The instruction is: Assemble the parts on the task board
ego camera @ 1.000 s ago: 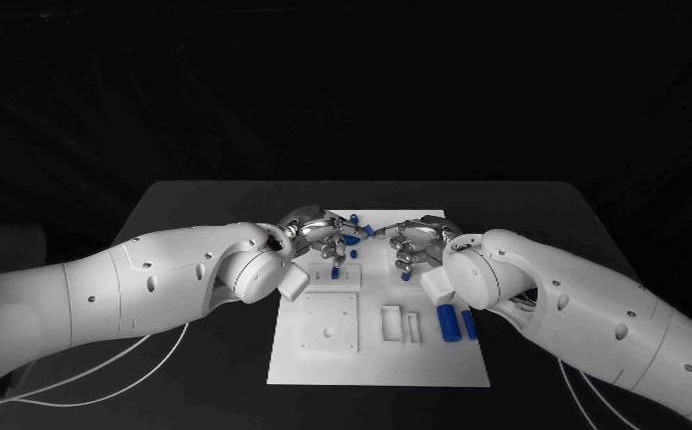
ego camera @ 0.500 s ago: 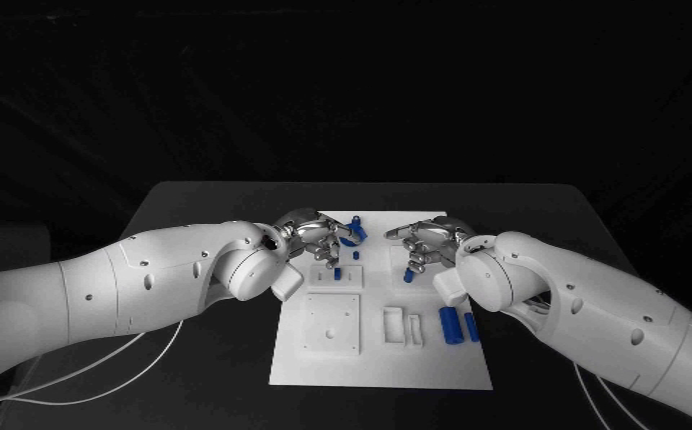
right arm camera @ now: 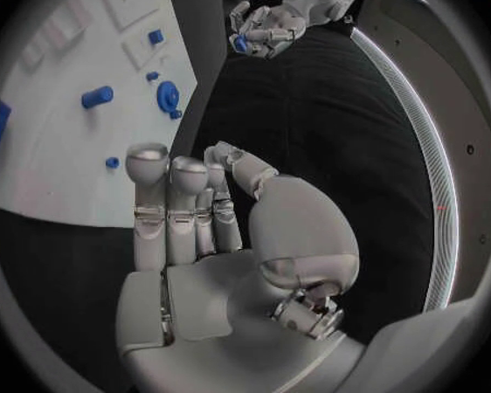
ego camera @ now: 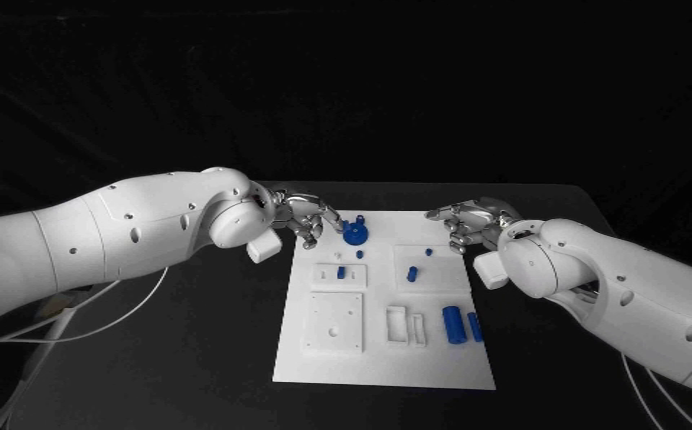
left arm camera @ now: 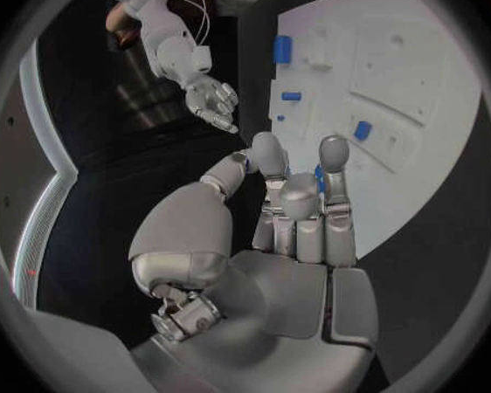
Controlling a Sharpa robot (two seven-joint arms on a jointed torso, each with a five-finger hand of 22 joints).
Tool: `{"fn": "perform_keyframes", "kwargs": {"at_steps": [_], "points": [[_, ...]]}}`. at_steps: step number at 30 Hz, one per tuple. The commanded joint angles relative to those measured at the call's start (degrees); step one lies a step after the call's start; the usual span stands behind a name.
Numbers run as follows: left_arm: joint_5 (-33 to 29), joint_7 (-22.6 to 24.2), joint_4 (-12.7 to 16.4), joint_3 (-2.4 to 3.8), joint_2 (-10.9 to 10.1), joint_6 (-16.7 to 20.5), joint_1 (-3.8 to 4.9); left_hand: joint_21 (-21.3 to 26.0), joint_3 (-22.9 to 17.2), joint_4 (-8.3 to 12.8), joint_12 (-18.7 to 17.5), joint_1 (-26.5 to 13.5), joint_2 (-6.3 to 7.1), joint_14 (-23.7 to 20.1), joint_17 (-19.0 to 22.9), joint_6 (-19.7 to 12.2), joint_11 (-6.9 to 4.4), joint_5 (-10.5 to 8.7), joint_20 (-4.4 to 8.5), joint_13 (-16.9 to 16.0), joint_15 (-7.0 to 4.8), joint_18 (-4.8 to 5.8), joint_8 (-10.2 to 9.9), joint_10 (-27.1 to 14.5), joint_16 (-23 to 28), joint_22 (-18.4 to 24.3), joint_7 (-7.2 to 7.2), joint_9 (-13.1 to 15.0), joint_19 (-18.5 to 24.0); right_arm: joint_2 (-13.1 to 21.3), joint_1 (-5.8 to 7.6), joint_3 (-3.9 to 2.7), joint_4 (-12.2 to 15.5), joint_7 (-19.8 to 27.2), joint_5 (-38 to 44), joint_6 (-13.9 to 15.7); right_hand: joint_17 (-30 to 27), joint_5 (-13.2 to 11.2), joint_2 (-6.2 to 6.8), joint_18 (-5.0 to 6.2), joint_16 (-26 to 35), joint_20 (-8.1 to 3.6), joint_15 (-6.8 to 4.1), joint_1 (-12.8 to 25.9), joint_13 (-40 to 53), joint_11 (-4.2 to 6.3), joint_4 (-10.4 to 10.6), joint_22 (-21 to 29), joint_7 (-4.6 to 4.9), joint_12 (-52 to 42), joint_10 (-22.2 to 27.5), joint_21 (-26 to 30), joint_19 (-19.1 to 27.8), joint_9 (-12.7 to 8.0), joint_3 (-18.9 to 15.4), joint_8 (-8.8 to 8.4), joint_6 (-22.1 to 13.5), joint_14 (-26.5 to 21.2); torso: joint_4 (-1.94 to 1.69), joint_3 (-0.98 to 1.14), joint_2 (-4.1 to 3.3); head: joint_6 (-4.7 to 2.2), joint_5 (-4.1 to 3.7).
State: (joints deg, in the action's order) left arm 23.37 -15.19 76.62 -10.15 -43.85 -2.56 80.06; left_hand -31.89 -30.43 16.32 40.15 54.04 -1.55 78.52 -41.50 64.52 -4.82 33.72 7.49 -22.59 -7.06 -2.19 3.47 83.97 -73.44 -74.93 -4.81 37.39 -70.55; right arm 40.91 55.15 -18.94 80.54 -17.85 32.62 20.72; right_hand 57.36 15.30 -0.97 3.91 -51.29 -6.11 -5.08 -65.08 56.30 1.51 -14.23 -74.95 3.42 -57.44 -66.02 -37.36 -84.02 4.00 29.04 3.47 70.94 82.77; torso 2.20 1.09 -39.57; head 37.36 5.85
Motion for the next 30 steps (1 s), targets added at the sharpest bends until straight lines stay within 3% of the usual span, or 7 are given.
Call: {"fn": "perform_keyframes", "kwargs": {"at_steps": [1,3,6,9,13,22,30], "points": [[5.19,-10.79,-1.56,-0.23,0.68,-10.47,1.72,-0.44,-0.73,0.02,0.11,-0.57,-0.06,0.55,-0.82,10.51,-0.48,0.13,0.09,-0.47,0.01,-0.17,0.37,2.41,0.20,-1.06,6.46,14.42,-0.47,0.64,0.34,-0.12,-0.73,2.86,3.01,-1.71,-0.14,-0.31,0.59,-0.19,0.33,-0.35,-0.19,-0.01,-0.10,0.24,-0.07,-4.34,0.00,0.07,0.01,0.41,-0.83,0.04,0.30,0.20,0.56,-0.30,0.18,0.32,0.48,0.38,0.66],[6.54,-12.63,-2.67,-0.84,1.30,-12.76,2.79,-0.67,-1.50,0.05,0.19,-1.02,-0.04,0.84,-1.49,10.56,-0.48,0.07,0.06,-0.94,0.02,-0.19,0.37,2.39,0.34,-1.06,6.50,14.77,-0.52,0.83,0.50,-0.18,-1.33,3.40,3.57,-1.95,-0.15,-0.32,0.59,-0.19,0.34,-0.35,-0.18,-0.01,-0.10,0.24,-0.07,-4.33,0.00,0.07,0.01,0.44,-0.82,0.04,0.30,0.20,0.55,-0.31,0.24,0.43,0.74,0.55,0.92],[8.43,-15.41,-4.84,-2.30,2.94,-15.42,4.28,-1.07,-4.85,0.10,0.33,-1.83,0.67,1.17,-2.33,10.79,-0.57,-2.32,0.01,-1.16,0.01,-0.38,0.44,2.51,0.31,-1.10,6.54,15.22,-0.55,0.97,0.69,-0.25,-2.45,4.16,4.50,-2.06,-0.28,-0.36,0.62,-0.21,0.51,-0.34,-0.17,-0.07,-0.20,0.23,-0.08,-4.30,0.01,0.17,0.10,0.63,-0.75,0.04,0.30,0.20,0.55,-0.37,0.20,0.52,1.07,0.94,1.12],[10.02,-17.32,-6.49,-3.05,4.54,-16.31,4.96,-1.37,-5.41,0.10,0.57,-2.16,0.69,1.42,-3.00,10.87,-0.62,-2.24,-0.02,-1.27,-0.02,-0.48,0.42,2.54,0.27,-1.09,6.62,15.78,-0.58,0.94,0.81,-0.30,-3.26,4.63,5.35,-2.09,-0.28,-0.36,0.62,-0.21,0.51,-0.34,-0.17,-0.07,-0.20,0.23,-0.08,-4.30,0.01,0.17,0.10,0.63,-0.75,0.04,0.30,0.20,0.55,-0.37,0.21,0.62,1.24,1.22,1.37],[11.63,-18.77,-8.11,-3.48,6.44,-16.83,5.34,-1.49,-5.72,0.11,0.78,-2.41,0.73,1.63,-3.57,11.07,-0.67,-2.05,-0.06,-1.31,-0.01,-0.49,0.45,2.60,0.17,-1.06,6.69,16.16,-0.55,0.84,0.89,-0.34,-4.01,4.98,6.05,-2.07,-0.28,-0.36,0.62,-0.21,0.51,-0.34,-0.17,-0.07,-0.20,0.23,-0.08,-4.30,0.01,0.17,0.10,0.63,-0.75,0.04,0.30,0.20,0.55,-0.37,0.19,0.60,1.46,1.61,1.58],[13.21,-19.96,-12.55,-3.71,10.88,-17.84,5.15,-1.92,-6.22,0.12,1.33,-2.94,0.63,1.94,-4.36,11.17,-0.75,-1.85,-0.06,-1.40,-0.03,-0.48,0.43,2.59,0.15,-1.08,6.79,17.11,-0.54,0.33,0.95,-0.40,-4.48,5.20,7.09,-2.07,-0.35,-0.35,0.69,-0.22,0.59,-0.35,-0.17,-0.18,-0.26,0.24,-0.15,-4.29,0.01,0.22,0.10,0.71,-0.71,0.03,0.34,0.19,0.56,-0.35,-0.04,0.57,1.98,2.51,2.21],[15.77,-20.57,-14.85,-3.72,13.59,-16.06,3.57,-2.12,-6.14,0.14,1.70,-3.14,0.46,2.33,-4.79,11.33,-0.84,-2.17,0.00,-1.43,-0.11,-0.49,0.47,2.63,0.13,-1.03,6.91,17.76,-0.81,-0.01,0.96,-0.43,-4.35,5.18,7.44,-2.14,-0.37,-0.11,0.83,-0.19,0.63,-0.37,-0.19,-0.21,-0.36,0.23,-0.19,-4.25,0.04,0.30,0.12,0.88,-0.70,0.02,0.49,0.19,0.57,-0.32,0.02,0.52,1.92,2.76,2.38]]}}
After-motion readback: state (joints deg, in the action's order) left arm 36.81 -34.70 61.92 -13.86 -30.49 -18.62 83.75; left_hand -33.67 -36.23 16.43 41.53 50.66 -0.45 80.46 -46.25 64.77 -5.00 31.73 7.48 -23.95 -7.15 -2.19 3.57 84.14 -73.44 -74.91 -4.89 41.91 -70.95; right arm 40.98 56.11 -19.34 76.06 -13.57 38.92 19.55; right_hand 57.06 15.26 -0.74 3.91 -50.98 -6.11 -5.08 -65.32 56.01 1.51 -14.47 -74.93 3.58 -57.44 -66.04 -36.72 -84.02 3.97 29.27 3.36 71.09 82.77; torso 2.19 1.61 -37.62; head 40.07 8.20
